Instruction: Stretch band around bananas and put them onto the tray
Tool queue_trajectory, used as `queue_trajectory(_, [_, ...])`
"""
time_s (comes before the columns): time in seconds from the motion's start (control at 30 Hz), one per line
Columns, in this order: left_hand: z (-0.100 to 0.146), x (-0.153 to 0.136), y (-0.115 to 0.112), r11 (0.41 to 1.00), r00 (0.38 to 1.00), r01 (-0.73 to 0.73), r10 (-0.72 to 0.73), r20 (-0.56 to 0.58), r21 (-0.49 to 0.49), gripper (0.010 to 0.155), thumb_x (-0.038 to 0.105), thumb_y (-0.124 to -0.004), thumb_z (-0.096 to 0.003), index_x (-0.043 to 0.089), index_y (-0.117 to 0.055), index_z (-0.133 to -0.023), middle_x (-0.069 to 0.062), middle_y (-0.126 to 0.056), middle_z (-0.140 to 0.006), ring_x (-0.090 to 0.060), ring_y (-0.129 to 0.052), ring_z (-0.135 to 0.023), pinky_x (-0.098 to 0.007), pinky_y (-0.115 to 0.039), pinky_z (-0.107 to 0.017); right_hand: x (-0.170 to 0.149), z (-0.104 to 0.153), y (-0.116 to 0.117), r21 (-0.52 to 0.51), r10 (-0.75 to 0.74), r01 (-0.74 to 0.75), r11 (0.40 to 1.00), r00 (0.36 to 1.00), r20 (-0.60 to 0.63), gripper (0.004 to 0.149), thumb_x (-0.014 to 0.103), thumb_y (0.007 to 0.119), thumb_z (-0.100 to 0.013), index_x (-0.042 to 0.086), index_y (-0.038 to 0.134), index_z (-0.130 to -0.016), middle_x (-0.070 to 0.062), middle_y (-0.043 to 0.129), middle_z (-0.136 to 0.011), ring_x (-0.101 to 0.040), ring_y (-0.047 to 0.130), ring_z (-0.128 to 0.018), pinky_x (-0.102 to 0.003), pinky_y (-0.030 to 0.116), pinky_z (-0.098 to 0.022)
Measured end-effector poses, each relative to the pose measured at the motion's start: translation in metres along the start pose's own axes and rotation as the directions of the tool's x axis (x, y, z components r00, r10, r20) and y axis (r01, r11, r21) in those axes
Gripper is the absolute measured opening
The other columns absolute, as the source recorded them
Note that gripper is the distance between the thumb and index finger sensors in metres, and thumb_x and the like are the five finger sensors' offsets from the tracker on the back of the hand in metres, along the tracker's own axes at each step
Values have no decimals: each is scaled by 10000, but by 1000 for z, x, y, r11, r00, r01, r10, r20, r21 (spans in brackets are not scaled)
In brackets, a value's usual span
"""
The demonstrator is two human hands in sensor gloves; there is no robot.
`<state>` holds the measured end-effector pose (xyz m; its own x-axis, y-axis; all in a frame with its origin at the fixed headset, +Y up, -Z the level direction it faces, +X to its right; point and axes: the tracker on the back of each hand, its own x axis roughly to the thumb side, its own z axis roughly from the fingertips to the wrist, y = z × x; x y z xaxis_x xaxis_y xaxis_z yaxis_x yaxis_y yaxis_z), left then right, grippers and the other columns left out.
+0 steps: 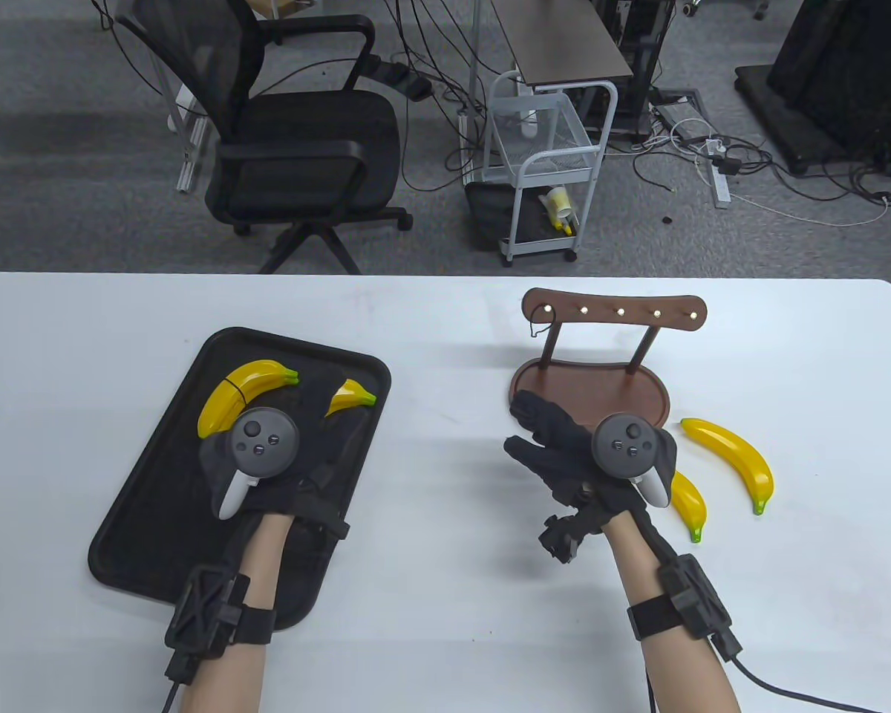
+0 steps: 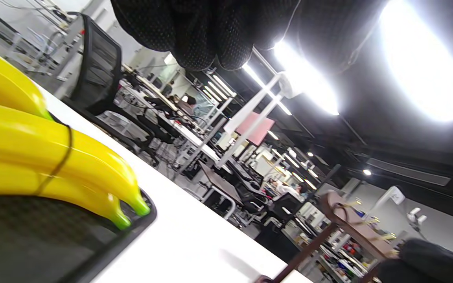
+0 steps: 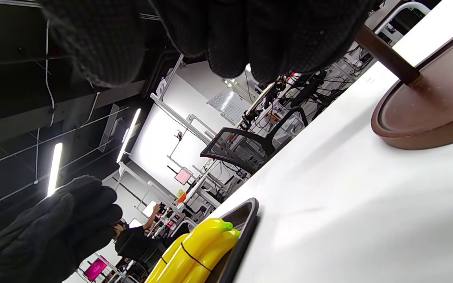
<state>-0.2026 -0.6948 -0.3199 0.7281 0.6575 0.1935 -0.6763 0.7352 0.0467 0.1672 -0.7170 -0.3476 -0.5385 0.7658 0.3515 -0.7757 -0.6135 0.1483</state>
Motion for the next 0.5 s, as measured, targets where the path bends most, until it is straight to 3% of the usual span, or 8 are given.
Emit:
queue_trajectory(0.27, [2, 23, -28, 995, 996, -35, 43, 84, -93, 633, 496, -708, -619, 246, -472, -1151, -41, -569, -1226, -368, -652, -1116, -528, -555, -824, 0, 1, -1, -6, 7, -7, 1000, 1000, -1, 706, 447, 763, -549, 98, 519, -1112, -188, 636, -1100, -455, 723, -950, -562, 702, -635])
queue_trajectory(0.5, [6, 28, -39, 992, 990, -62, 75, 121, -109, 624, 498, -696, -621, 246, -476, -1148, -33, -580, -1220, -356, -669, -1107, -518, -568, -823, -3, 1, 1, -19, -5, 5, 1000, 1000, -20, 689, 447, 760, -549, 100, 542, -1104, -185, 657, -1089, -451, 734, -943, -564, 708, -628])
